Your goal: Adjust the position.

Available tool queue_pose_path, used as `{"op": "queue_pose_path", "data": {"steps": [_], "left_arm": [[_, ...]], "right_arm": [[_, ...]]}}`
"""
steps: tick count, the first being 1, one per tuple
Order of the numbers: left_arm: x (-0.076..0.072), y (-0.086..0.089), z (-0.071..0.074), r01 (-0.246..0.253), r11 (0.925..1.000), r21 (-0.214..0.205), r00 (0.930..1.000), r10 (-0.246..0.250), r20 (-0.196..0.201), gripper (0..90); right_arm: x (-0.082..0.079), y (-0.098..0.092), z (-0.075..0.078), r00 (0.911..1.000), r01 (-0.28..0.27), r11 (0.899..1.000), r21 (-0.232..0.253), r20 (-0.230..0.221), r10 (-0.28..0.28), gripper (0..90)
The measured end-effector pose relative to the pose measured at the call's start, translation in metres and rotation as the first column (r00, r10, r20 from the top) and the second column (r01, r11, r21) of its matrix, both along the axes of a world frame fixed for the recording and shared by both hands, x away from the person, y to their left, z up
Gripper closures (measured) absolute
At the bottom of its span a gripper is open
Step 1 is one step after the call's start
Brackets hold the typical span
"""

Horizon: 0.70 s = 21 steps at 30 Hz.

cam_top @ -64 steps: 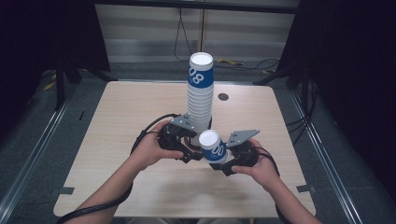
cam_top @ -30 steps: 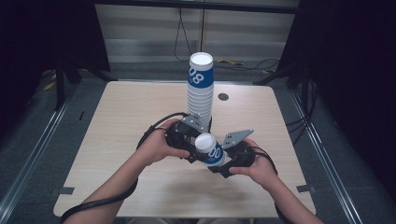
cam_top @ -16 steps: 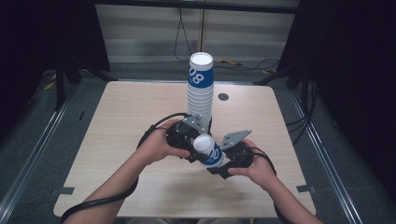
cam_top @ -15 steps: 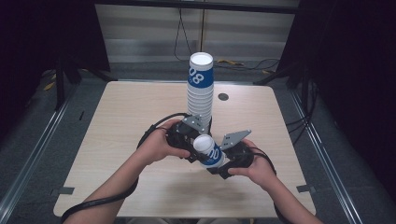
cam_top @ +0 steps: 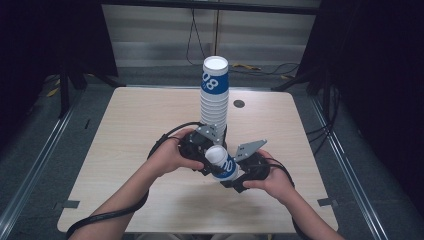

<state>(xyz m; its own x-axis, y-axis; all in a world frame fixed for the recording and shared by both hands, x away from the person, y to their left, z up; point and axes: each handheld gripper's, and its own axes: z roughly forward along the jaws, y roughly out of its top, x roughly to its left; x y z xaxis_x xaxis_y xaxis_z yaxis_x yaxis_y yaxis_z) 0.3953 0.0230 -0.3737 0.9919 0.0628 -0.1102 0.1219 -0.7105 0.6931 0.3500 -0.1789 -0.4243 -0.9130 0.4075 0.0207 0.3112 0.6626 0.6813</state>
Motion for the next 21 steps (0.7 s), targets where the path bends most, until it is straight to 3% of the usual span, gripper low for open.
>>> {"op": "queue_pose_path", "data": {"steps": [4,21], "left_arm": [[0.001,0.001,0.000,0.006,1.0000,0.007,1.0000,-0.006,-0.006,26.0],[0.004,0.019,-0.004,-0.035,0.9974,-0.063,0.9974,0.031,-0.065,27.0]], "right_arm": [[0.000,0.000,0.001,1.0000,-0.002,1.000,-0.004,0.004,0.002,18.6],[0.000,0.001,0.000,1.0000,-0.008,0.998,0.062,0.006,0.007,15.1]]}}
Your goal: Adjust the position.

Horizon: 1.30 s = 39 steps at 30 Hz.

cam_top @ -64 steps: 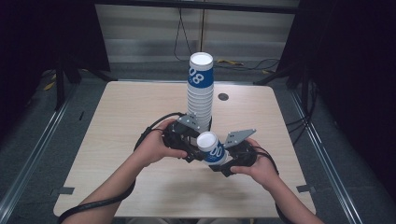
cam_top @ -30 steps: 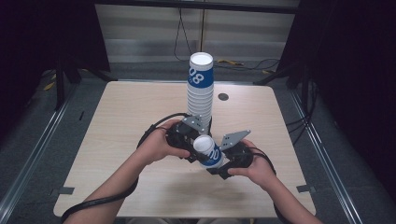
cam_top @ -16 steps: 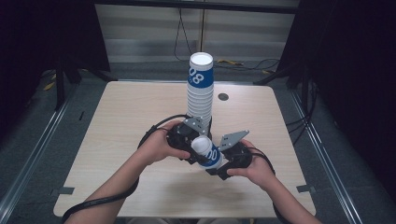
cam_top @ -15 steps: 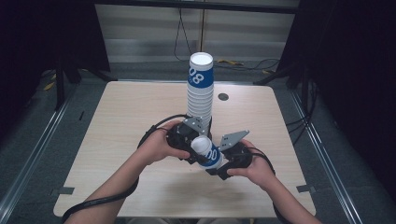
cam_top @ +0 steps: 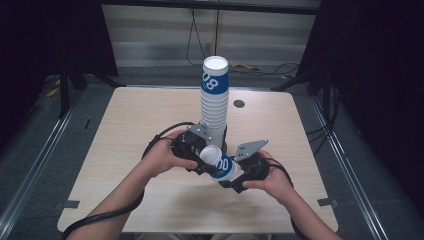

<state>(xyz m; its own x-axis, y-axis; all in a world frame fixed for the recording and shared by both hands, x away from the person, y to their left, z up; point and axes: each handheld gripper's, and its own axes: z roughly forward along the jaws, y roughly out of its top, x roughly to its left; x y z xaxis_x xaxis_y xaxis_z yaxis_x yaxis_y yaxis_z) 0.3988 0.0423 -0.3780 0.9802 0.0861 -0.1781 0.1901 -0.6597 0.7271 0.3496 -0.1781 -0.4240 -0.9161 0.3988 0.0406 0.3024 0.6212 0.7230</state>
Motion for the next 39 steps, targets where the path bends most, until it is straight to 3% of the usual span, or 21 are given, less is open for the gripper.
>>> {"op": "queue_pose_path", "data": {"steps": [10,19,20,33,39], "left_arm": [[0.003,0.013,-0.003,-0.046,0.9981,-0.040,0.9983,0.044,-0.039,27.0],[0.004,0.021,-0.005,-0.080,0.9955,-0.050,0.9952,0.077,-0.059,26.9],[0.003,0.021,-0.006,-0.088,0.9937,-0.070,0.9944,0.083,-0.066,26.9],[0.003,0.028,-0.014,-0.121,0.9865,-0.111,0.9898,0.111,-0.089,26.9],[0.004,0.031,-0.016,-0.142,0.9814,-0.129,0.9854,0.128,-0.112,26.9]], "right_arm": [[-0.002,-0.005,-0.005,0.9991,0.041,0.997,0.061,-0.011,-0.040,12.8],[-0.004,-0.007,-0.009,0.9989,0.045,0.997,0.066,0.005,-0.046,12.8],[-0.004,-0.007,-0.009,0.9986,0.051,0.996,0.071,0.007,-0.052,12.8],[-0.006,-0.014,-0.009,0.9968,0.072,0.985,0.160,0.023,-0.077,12.8],[-0.006,-0.014,-0.007,0.9964,0.071,0.982,0.177,0.032,-0.078,12.8]]}}
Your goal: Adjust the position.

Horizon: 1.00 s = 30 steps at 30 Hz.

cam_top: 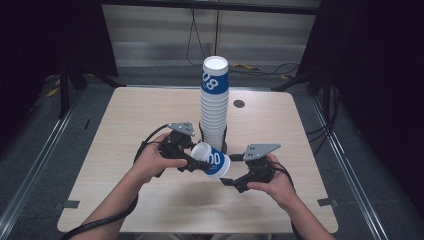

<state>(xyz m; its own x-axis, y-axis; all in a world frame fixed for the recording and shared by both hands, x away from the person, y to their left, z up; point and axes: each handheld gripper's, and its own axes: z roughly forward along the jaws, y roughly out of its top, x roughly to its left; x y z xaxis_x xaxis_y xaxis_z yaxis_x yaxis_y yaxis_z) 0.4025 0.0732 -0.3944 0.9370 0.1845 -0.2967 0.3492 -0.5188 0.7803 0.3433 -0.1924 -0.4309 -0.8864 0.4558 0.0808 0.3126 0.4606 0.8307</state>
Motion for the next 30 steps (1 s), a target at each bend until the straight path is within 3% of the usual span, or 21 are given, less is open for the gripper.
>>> {"op": "queue_pose_path", "data": {"steps": [13,30], "left_arm": [[0.0002,0.0015,-0.0054,-0.006,0.9996,-0.028,0.9996,0.005,-0.029,26.7],[-0.0022,-0.0035,-0.0041,0.007,0.9994,-0.035,0.9990,-0.009,-0.043,26.7]], "right_arm": [[0.0007,0.0007,-0.0016,1.0000,-0.001,0.999,0.040,0.007,0.000,12.8],[0.0016,0.0084,-0.0004,0.9998,-0.010,0.999,0.042,0.016,0.010,12.6]]}}
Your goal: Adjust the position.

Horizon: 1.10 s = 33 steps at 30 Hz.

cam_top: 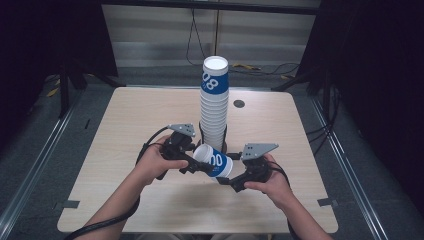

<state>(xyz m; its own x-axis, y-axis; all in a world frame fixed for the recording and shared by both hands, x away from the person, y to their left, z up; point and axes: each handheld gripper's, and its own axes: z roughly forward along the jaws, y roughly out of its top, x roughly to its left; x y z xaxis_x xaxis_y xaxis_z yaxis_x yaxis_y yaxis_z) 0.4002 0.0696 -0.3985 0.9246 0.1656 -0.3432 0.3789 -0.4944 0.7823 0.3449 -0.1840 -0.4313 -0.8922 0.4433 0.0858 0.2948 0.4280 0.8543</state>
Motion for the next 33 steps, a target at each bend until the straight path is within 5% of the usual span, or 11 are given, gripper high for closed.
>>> {"op": "queue_pose_path", "data": {"steps": [33], "left_arm": [[0.0002,-0.0009,-0.0045,0.017,0.9997,-0.016,0.9997,-0.017,-0.019,26.5]], "right_arm": [[0.0004,0.0055,-0.0035,0.9996,-0.027,1.000,-0.006,0.001,0.027,16.3]]}}
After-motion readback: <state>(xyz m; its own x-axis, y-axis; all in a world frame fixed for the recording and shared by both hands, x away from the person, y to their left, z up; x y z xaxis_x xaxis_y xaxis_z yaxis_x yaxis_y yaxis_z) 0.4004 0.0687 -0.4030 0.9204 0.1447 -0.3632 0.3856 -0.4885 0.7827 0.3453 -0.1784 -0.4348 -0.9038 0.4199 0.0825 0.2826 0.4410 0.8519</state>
